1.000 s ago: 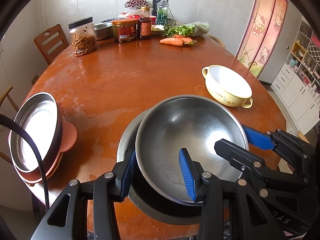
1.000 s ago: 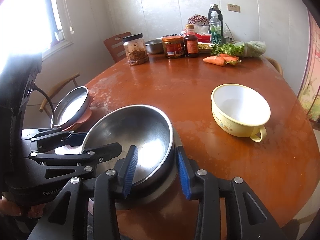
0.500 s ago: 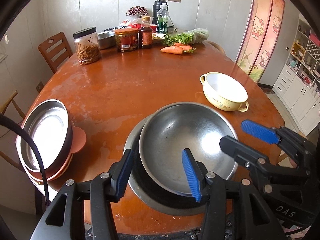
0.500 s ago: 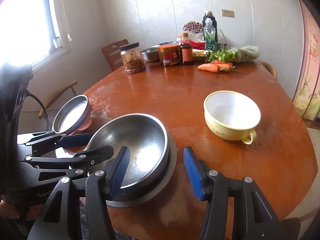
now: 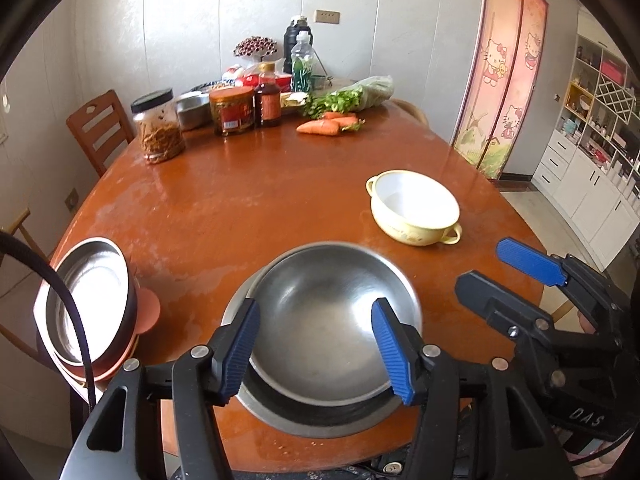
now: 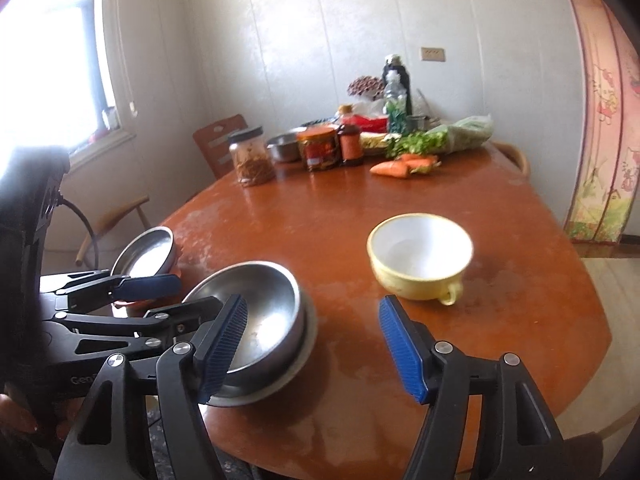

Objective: Organize plates and bowls
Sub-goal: 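Open the left tool off the bowl rim and withdraw it, then move the left tool to the cream yellow-rimmed bowl and grasp its rim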

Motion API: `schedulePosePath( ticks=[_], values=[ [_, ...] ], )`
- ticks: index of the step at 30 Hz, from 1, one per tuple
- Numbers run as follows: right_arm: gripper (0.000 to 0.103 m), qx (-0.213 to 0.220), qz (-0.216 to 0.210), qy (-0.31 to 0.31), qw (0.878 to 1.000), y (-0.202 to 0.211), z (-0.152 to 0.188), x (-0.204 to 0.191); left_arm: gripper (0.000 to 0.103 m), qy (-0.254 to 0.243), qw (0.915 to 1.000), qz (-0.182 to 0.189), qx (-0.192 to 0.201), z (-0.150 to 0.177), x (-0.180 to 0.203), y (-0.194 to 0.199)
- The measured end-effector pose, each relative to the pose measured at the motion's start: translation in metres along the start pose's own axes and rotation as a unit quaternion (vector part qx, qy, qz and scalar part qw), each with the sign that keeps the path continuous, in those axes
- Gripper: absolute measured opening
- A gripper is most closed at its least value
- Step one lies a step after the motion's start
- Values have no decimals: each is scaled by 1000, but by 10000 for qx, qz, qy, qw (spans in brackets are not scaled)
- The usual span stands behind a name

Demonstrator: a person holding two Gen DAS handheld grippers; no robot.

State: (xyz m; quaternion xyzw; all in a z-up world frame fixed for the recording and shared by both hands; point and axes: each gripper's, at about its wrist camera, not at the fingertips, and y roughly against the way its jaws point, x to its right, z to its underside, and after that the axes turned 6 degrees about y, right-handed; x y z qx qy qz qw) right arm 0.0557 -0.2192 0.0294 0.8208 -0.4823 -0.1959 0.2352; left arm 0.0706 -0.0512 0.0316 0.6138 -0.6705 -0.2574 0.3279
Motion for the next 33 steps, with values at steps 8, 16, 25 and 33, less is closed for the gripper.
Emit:
schedulePosePath(
  ticks=[8,16,25,33],
  values=[
    [74,131,183,-196,9996,13,3,23,63,-95,10000,18,-18,-12,18,-3],
    [77,278,410,-359,9981,25,2,47,64,-259,9996,25,53,-25,41,-4],
    [77,331,891,-403,9947,31,4,71,66,-269,9996,50,74,-35,57,-14],
    [78,411,882,-528,9938,38,0,91,66,-319,9994,103,36,-44,68,-28]
  ],
)
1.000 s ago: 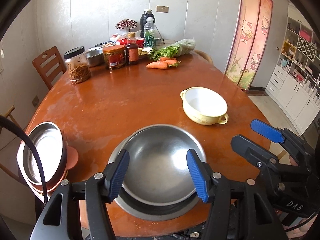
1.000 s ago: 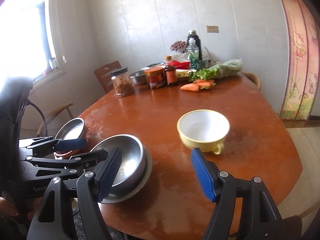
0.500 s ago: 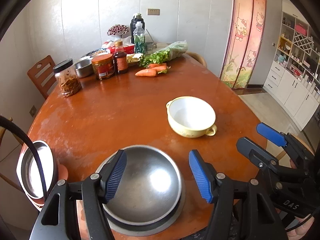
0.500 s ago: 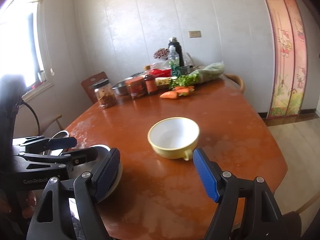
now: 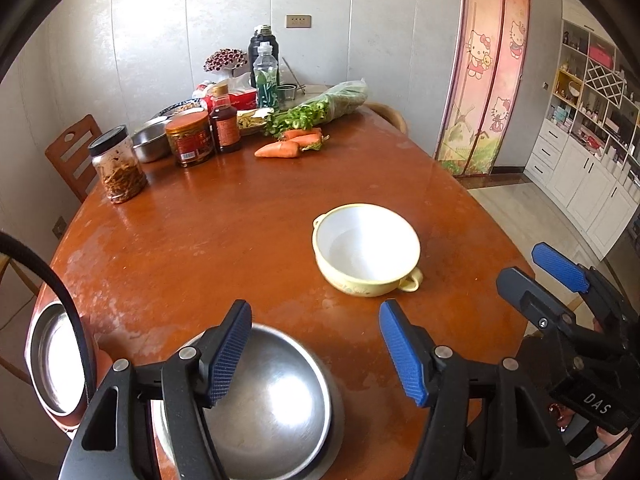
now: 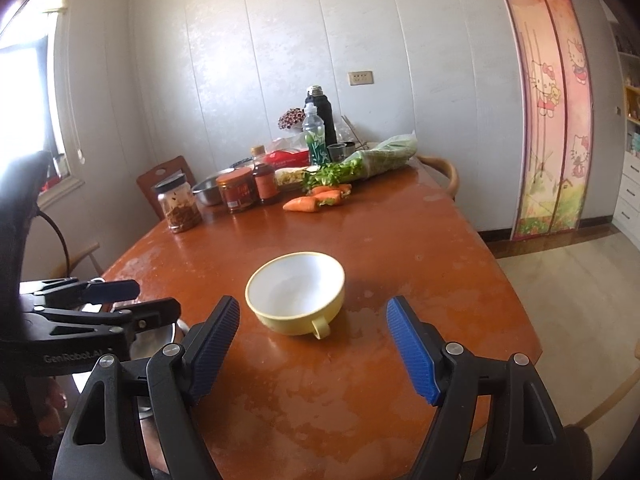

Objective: Organize plates and bowls
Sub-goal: 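Move the left tool to the cream yellow-rimmed bowl and grasp its rim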

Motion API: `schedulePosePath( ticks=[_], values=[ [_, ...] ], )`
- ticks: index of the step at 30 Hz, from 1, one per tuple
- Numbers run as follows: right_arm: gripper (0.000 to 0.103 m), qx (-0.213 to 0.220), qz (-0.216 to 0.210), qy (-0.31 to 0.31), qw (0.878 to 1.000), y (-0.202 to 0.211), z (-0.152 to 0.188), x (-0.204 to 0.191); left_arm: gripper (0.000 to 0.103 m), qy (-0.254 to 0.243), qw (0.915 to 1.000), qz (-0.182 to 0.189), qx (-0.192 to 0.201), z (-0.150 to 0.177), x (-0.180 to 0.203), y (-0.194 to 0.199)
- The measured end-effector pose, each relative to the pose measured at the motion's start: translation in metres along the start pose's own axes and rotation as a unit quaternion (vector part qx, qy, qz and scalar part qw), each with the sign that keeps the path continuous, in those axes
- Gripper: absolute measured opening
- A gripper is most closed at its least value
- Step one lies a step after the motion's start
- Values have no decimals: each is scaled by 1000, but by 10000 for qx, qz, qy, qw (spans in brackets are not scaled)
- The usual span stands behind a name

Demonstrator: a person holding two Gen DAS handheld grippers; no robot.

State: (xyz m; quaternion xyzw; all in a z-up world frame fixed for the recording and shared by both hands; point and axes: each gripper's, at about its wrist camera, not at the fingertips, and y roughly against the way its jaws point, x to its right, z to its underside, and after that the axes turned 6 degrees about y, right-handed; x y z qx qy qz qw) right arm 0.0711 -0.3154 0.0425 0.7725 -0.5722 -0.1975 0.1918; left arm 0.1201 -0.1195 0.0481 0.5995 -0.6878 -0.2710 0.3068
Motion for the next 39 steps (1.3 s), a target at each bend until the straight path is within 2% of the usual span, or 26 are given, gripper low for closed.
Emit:
schedulePosePath(
  ticks=[9,18,26,34,39],
  values=[
    [78,-121,170,111,9997,-16,-12,13,66,-20,9999,-18,-105,-17,9,-19],
    [78,-466,-44,-43,9989,-54,-19,27,66,62,9993,-142,-345,-31,6,-49],
    [78,-764,-148,-87,9969,-83,-21,34,66,58,9976,-138,-675,-39,3,-73],
    [78,-1013,-366,-111,9941,-112,-35,40,66,264,9954,-71,-919,-49,-2,-88],
    [78,-1166,-335,-50,9926,-130,-38,45,66,225,9933,-64,-1128,-50,2,-100]
  ],
)
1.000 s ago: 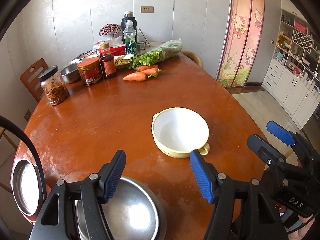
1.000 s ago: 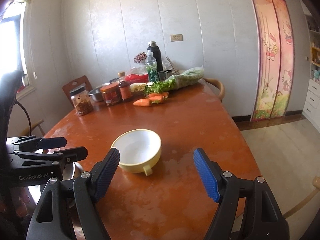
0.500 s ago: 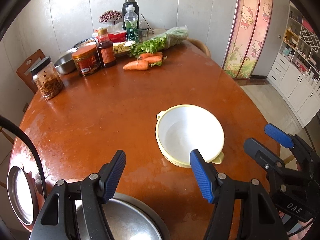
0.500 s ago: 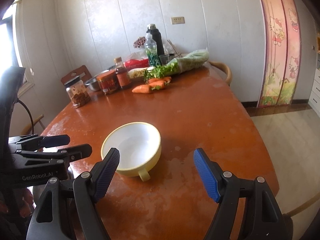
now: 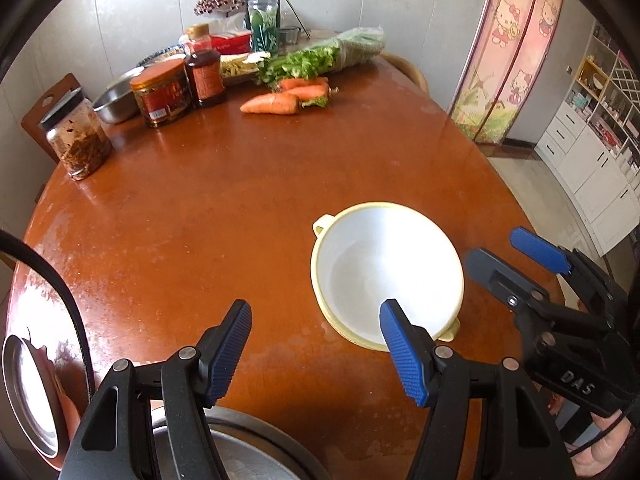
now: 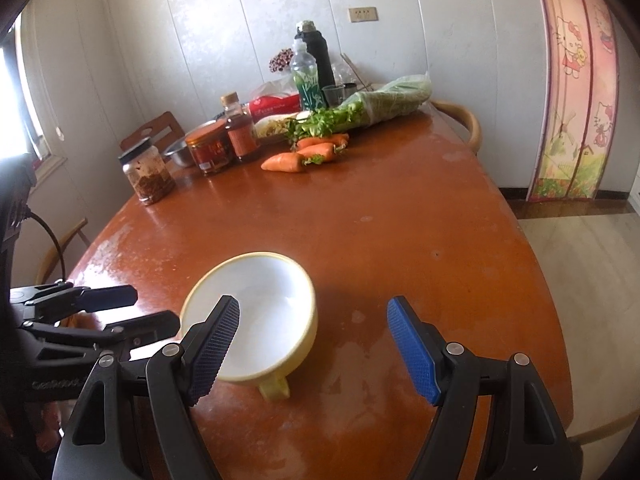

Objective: Organize plates and bowls
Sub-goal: 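Move the left tool to the cream yellow-rimmed bowl and grasp its rim, then lift the cream bowl with the left tool and carry it over the steel bowl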

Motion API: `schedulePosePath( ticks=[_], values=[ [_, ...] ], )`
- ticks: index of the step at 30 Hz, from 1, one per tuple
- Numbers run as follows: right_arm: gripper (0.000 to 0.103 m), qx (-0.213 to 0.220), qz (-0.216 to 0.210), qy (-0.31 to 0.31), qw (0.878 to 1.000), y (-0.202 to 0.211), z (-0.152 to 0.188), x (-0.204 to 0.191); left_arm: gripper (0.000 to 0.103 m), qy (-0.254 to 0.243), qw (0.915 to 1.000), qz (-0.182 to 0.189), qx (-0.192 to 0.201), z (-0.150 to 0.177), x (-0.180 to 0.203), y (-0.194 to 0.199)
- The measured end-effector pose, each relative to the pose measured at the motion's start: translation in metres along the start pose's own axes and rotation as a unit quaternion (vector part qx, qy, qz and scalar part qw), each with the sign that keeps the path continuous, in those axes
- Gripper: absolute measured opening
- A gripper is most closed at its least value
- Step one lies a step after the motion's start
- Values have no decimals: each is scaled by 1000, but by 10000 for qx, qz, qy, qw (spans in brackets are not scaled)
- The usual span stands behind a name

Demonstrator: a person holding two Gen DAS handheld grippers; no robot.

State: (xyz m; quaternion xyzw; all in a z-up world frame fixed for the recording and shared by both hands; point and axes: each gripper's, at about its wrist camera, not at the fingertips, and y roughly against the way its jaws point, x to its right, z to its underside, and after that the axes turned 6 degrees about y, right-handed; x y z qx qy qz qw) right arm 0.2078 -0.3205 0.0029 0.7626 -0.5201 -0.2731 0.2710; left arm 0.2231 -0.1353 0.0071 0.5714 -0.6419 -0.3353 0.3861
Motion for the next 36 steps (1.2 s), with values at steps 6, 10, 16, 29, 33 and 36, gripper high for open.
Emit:
schedulePosePath(
  ticks=[6,10,16,29,33,36],
  values=[
    [75,-150,-127,33,9998,-22,1,2,66,-17,9998,-70,-178,-3,3,-12],
    [64,-271,-263,-3,9993,-33,3,4,66,-13,9995,-116,-277,-4,4,-19],
    [58,-391,-293,20,9988,-43,4,4,66,37,9984,-242,-504,-3,1,-30],
    [34,-470,-769,327,9954,-51,-1,-14,61,362,9940,278,-995,0,-12,-44],
    [33,-593,-857,215,9943,-55,2,-14,48,354,9920,553,-1075,0,-12,-49],
    [33,-682,-779,300,9942,-57,5,-18,43,291,9926,579,-1030,2,-10,-46]
  ],
)
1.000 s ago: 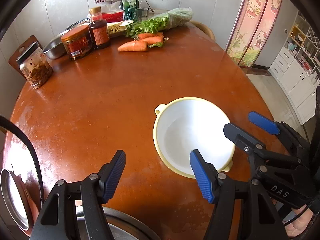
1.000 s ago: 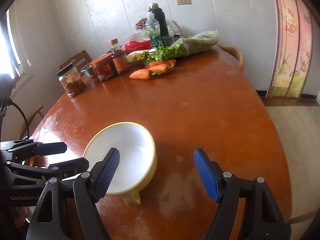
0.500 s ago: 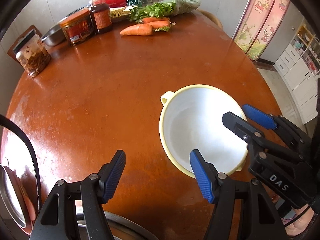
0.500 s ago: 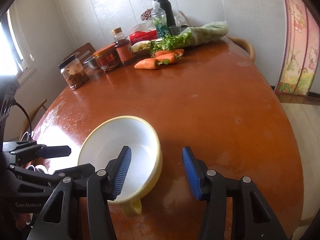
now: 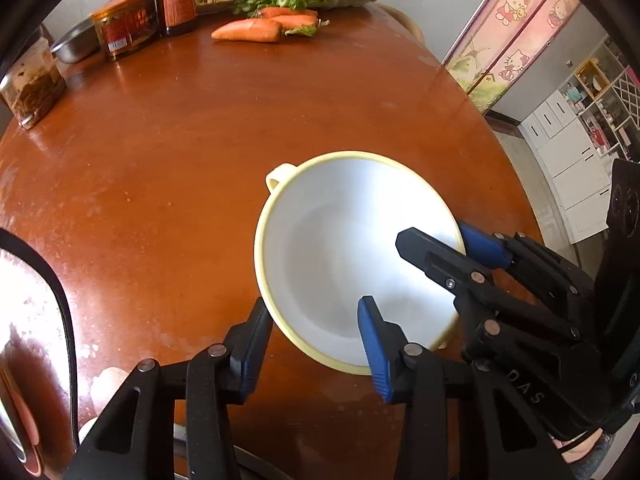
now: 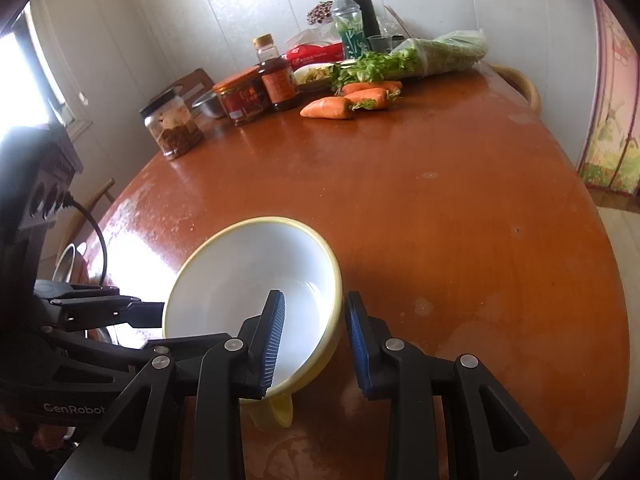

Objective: Organize plates and bowls
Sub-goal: 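Lift the cream bowl with the left tool and carry it over the steel bowl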

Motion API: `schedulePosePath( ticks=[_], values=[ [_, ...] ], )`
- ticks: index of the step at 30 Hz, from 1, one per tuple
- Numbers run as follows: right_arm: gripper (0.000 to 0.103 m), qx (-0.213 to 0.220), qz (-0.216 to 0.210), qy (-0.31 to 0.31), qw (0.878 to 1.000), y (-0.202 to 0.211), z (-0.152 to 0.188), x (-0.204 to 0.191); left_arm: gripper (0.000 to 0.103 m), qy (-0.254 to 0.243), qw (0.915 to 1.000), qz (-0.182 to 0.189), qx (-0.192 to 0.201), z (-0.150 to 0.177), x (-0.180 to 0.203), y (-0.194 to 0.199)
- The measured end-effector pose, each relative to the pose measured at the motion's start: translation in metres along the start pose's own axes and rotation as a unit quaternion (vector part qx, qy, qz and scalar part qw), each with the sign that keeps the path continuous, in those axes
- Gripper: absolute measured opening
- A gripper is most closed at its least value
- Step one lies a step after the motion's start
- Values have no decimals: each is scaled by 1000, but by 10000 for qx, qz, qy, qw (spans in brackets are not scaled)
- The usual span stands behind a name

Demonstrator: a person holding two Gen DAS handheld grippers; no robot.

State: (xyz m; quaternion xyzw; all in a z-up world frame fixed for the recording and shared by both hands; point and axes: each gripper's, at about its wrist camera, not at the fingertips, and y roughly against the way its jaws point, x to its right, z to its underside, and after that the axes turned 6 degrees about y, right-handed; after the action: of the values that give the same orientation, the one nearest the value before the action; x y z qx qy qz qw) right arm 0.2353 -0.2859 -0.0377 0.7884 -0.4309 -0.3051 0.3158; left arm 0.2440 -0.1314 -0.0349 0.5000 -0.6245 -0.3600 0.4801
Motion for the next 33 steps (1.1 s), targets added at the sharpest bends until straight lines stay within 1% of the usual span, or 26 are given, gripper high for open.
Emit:
schedulePosePath(
  ticks=[4,7,9,11,16,20,22,26,30,33],
  values=[
    [33,11,71,-9,10000,4,-1,-4,43,40,9999,62,123,0,-3,8],
    [33,74,130,93,9998,12,-4,-13,43,105,9995,138,276,2,-7,21],
    [33,158,151,167,9996,18,-9,-20,43,147,9990,172,391,3,-11,31],
    [33,255,128,225,9993,25,-13,-28,43,197,9979,177,586,5,-16,46],
    [33,537,29,535,9971,46,-27,-62,43,318,9938,152,1051,14,-31,84],
    [34,818,-75,820,9932,64,-33,-94,43,426,9896,144,1363,29,-52,115],
    [34,919,-168,936,9912,70,-35,-110,43,501,9885,134,1422,38,-63,126],
    [34,986,-295,1165,9879,78,-34,-142,43,583,9869,48,1503,54,-82,141],
    [34,1026,-327,1327,9853,81,-27,-169,44,617,9860,-3,1551,69,-95,149],
    [35,1015,-341,1345,9851,81,-19,-180,44,612,9861,-13,1543,80,-101,149]
  ],
)
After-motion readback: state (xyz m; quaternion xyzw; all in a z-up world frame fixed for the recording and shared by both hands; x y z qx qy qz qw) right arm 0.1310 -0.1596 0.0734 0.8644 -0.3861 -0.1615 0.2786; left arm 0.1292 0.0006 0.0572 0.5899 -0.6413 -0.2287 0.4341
